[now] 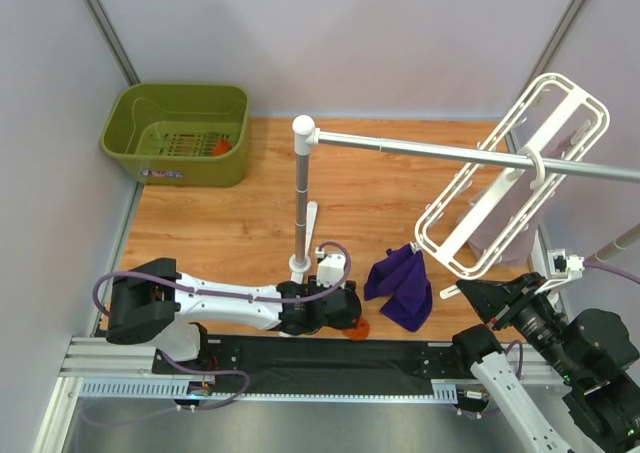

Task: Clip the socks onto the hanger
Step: Pick up the sock at the center of the board.

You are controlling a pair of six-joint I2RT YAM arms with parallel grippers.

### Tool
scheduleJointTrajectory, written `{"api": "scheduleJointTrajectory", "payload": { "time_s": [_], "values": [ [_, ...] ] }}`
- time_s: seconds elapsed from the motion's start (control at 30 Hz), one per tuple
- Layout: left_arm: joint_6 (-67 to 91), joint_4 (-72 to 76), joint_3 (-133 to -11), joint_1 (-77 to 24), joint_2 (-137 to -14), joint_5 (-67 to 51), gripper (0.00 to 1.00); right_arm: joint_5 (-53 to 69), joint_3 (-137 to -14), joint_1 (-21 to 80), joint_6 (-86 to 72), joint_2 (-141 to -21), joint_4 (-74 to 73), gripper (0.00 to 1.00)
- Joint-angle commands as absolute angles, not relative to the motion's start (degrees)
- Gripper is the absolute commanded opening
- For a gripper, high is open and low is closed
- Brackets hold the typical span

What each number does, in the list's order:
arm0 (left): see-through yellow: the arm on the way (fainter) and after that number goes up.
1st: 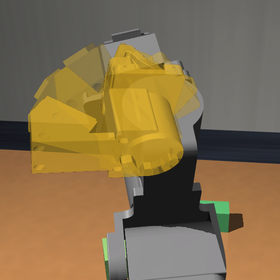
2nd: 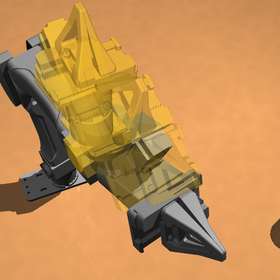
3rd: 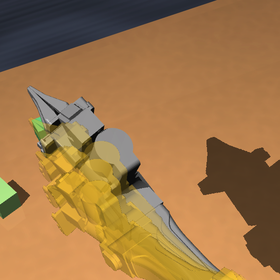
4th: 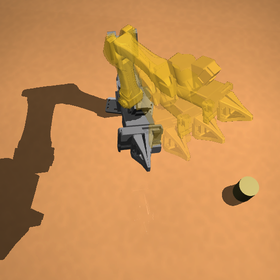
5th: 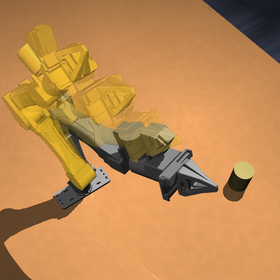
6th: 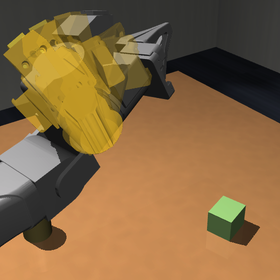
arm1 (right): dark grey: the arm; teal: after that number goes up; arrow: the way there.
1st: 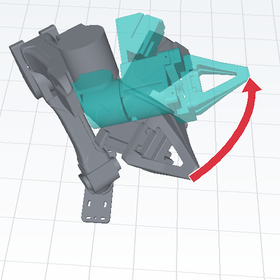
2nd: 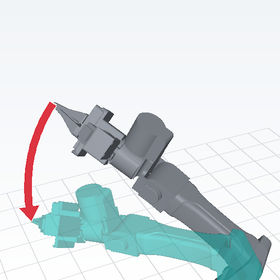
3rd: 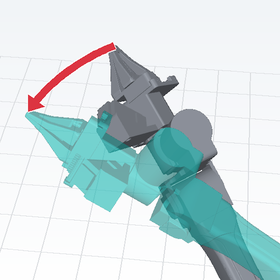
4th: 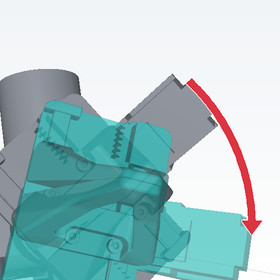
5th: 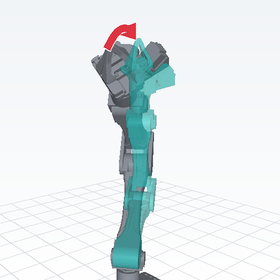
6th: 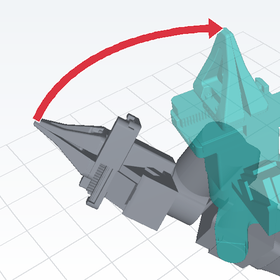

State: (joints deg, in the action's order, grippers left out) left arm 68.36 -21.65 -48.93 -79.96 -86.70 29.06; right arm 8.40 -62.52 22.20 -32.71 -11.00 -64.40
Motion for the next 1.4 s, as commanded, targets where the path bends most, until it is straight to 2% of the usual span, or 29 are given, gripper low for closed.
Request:
{"api": "scheduleJointTrajectory", "payload": {
  "time_s": [0.0,0.17,0.37,0.7,0.73,0.77,0.8,0.83,0.9,0.93,1.1,1.37],
  "values": [
    [55.2,-20.9,-52.9,-83.0,-86.2,32.4,0.66,10.6,-60.7,22.2,-31.3,-10.8,-75.8,0.00],
    [50.4,-28.4,-59.3,-83.3,-92.6,31.1,0.70,10.5,-61.0,22.3,-31.3,-10.5,-76.0,0.00],
    [49.8,-29.8,-64.2,-82.2,-98.3,31.1,0.71,10.6,-61.1,22.2,-31.4,-10.3,-76.1,0.00],
    [51.4,-27.9,-64.1,-79.1,-103.5,27.0,0.68,10.0,-62.1,22.3,-30.8,-10.5,-77.0,0.00],
    [51.4,-26.7,-63.9,-78.9,-103.9,26.5,0.62,10.1,-62.0,22.3,-30.9,-10.5,-77.0,0.00],
    [51.3,-25.8,-63.5,-78.6,-103.9,25.9,0.49,10.3,-61.7,22.3,-30.9,-10.4,-77.0,0.00],
    [51.1,-25.8,-63.4,-78.6,-103.7,25.5,0.49,10.4,-61.6,22.3,-30.9,-10.4,-77.0,0.00],
    [50.9,-25.4,-63.4,-78.6,-103.5,25.4,0.32,10.5,-61.4,22.2,-30.9,-10.4,-76.8,0.00],
    [50.4,-24.1,-62.8,-78.6,-102.2,24.5,0.14,10.9,-61.3,22.2,-30.7,-10.6,-76.8,0.00],
    [50.2,-23.4,-62.0,-78.4,-101.6,23.7,0.00,11.0,-61.3,22.3,-30.3,-10.6,-76.6,0.00],
    [50.5,-22.8,-60.5,-78.0,-93.8,18.5,0.00,12.9,-61.9,22.3,-29.0,-11.5,-76.1,0.00],
    [61.6,-18.8,-59.3,-79.7,-77.7,20.7,0.00,13.0,-62.8,22.3,-28.5,-13.3,-76.7,0.00]
  ]
}}
